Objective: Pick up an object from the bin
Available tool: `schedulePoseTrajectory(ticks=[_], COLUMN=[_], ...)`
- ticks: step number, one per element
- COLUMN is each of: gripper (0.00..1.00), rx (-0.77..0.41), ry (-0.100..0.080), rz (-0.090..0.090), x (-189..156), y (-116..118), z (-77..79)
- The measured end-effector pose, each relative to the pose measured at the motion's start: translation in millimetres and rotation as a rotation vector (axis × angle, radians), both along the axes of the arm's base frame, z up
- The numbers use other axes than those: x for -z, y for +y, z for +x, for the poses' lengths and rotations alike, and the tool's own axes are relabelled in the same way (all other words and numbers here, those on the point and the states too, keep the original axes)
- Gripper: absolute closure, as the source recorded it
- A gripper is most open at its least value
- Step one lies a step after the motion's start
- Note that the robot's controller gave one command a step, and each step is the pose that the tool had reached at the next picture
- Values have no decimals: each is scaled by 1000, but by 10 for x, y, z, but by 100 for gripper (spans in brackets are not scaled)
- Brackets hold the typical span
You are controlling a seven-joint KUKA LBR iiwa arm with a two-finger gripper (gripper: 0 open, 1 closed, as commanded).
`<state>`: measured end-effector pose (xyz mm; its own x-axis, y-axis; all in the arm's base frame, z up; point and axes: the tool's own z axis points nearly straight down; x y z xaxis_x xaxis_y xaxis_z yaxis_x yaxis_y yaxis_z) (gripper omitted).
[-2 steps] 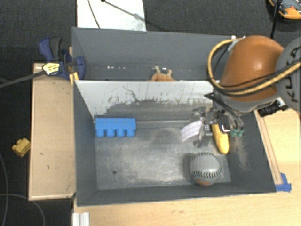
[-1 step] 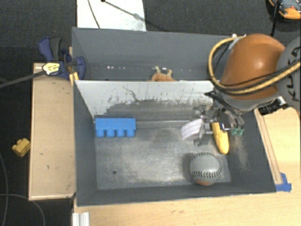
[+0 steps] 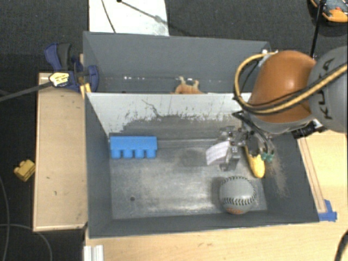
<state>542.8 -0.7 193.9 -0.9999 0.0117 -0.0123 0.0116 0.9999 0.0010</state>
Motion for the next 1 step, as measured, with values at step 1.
schedulePoseTrajectory(ticks=[1], gripper=[100], rx=[-20], ry=[11], rz=[-1], x=[612], y=[-163], z=[40])
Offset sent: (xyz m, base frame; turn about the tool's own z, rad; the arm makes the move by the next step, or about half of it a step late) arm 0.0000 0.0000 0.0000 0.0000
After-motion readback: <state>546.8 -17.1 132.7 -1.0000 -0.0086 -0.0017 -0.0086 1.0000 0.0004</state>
